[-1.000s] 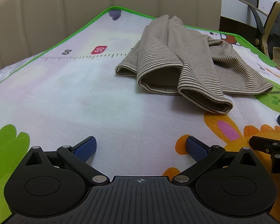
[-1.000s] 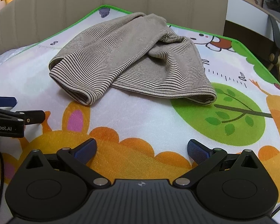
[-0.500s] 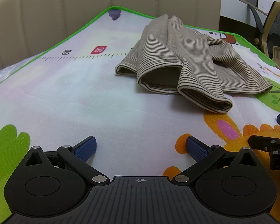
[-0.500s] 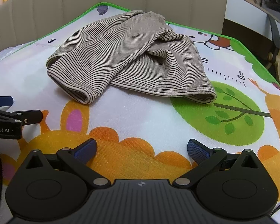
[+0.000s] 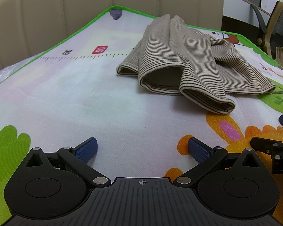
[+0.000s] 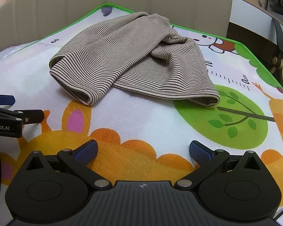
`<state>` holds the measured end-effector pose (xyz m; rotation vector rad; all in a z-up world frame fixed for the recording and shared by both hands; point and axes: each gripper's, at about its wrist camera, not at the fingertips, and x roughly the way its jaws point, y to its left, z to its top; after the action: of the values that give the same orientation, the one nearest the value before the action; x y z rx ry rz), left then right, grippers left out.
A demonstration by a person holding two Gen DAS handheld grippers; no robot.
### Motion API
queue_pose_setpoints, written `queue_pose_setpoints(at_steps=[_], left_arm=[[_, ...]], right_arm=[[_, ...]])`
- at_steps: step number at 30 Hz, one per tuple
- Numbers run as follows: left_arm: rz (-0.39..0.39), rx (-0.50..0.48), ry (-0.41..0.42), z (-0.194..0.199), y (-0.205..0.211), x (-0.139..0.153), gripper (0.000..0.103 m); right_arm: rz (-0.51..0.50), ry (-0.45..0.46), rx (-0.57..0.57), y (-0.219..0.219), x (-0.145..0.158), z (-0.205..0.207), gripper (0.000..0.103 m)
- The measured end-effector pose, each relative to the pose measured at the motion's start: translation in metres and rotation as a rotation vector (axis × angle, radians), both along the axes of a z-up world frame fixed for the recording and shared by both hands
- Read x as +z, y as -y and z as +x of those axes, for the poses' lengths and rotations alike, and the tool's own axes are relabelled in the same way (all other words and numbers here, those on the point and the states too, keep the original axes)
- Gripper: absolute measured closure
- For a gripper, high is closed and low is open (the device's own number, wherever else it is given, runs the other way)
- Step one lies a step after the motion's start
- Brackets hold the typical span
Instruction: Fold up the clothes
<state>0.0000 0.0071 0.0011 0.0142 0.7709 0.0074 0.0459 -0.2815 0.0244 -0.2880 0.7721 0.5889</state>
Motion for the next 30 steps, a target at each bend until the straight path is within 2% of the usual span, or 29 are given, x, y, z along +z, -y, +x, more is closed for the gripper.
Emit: queue_pose_setpoints(at_steps=[15, 20, 23, 25, 27, 30], left_arm=[[0.002, 0.001, 0.002, -0.001, 0.0, 0.0, 0.0], [-0.006, -0.004, -0.003, 0.0, -0.001, 0.001, 0.0], [-0.047, -0.031, -0.03, 0.011, -0.01, 0.01, 0.0], [-0.103, -0.041, -0.027, 0.023, -0.019, 0.02, 0.0], [-0.165, -0.051, -0.005, 0.04, -0.029, 0.034, 0.0], [-0.233, -0.077, 0.043, 0.072, -0.041, 0.057, 0.003]], right_arm=[[0.002, 0.013, -0.004, 0.0, 0.0, -0.001, 0.0], [0.016, -0.009, 0.036, 0.004, 0.007, 0.006, 0.0], [0.059, -0.011, 0.064, 0.011, 0.024, 0.021, 0.011], [0.092, -0.002, 0.071, 0.015, 0.04, 0.039, 0.026], [0.114, 0.013, 0.072, 0.016, 0.055, 0.058, 0.047], [0.099, 0.06, 0.046, 0.006, 0.069, 0.096, 0.046]])
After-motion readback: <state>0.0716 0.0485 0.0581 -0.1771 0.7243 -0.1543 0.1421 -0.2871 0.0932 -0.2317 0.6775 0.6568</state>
